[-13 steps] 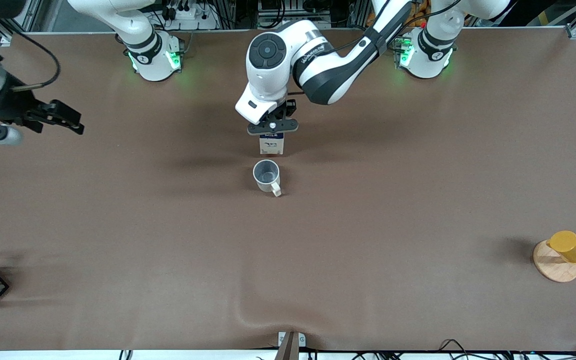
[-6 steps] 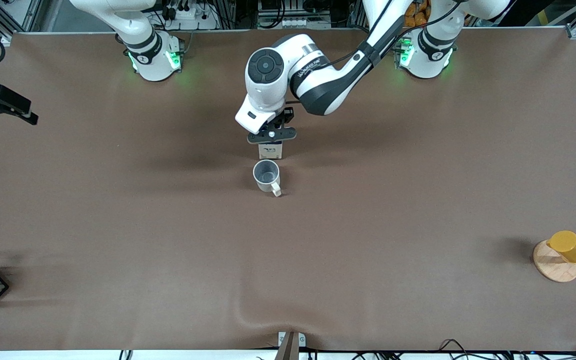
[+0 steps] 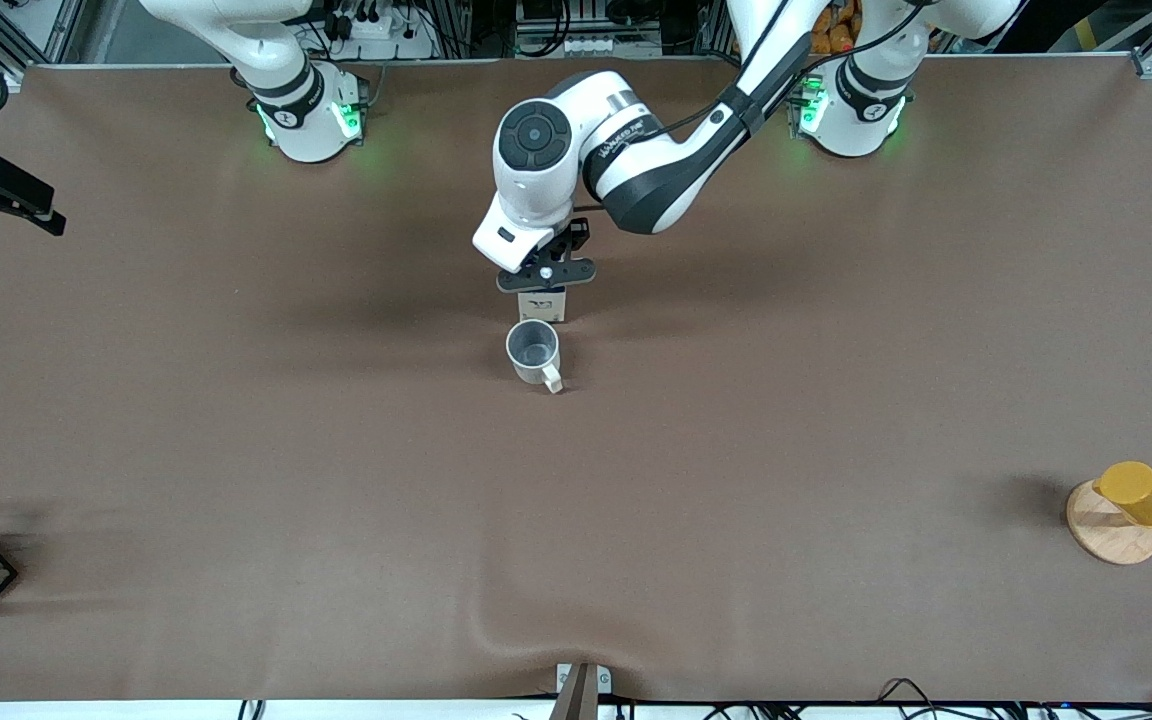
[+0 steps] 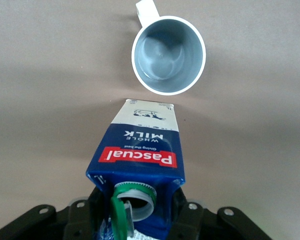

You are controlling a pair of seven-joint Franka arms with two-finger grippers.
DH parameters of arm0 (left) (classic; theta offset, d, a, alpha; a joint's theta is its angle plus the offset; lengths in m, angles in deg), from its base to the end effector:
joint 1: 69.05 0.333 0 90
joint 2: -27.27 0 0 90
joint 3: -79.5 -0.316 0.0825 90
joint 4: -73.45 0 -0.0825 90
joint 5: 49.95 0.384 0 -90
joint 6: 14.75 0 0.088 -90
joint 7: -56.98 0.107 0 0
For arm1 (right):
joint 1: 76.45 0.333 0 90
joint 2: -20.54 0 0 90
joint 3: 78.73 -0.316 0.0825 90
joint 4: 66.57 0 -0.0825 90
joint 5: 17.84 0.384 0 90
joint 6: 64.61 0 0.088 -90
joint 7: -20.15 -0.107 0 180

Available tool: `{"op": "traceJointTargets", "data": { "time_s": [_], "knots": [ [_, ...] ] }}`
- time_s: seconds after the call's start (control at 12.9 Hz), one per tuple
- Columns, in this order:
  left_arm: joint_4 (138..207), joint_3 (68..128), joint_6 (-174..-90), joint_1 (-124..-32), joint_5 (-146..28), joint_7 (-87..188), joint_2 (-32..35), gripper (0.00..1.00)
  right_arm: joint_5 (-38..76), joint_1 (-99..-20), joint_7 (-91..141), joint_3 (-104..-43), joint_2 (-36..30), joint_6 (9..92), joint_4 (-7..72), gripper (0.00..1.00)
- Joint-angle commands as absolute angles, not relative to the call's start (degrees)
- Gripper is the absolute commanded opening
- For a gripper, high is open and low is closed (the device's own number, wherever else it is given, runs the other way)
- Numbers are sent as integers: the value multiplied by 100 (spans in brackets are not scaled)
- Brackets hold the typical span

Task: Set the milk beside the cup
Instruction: 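Open the right gripper to release the mug and withdraw it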

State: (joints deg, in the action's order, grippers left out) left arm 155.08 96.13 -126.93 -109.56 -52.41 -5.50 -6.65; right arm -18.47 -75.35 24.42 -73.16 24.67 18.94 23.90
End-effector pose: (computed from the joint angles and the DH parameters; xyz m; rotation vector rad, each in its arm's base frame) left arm 0.4131 -0.5750 0.3601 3.0485 0.2357 -0.2937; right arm 0.5184 -0.0439 0.6496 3.1404 -0.0063 -0.0773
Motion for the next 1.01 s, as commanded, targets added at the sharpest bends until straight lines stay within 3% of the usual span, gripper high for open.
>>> {"op": "traceJointTargets", "data": {
  "time_s": [0.0, 0.93],
  "knots": [
    [15352, 9576, -12672, -10974, -5329, -446, -762, 40, -1837, -7689, 2393, -7451, 2608, 1872, 2519, 100],
    [15273, 9479, -12883, -11000, -5329, -322, -929, 41, -1793, -7785, 1912, -7504, 2731, 1801, 2492, 100]
  ]
}}
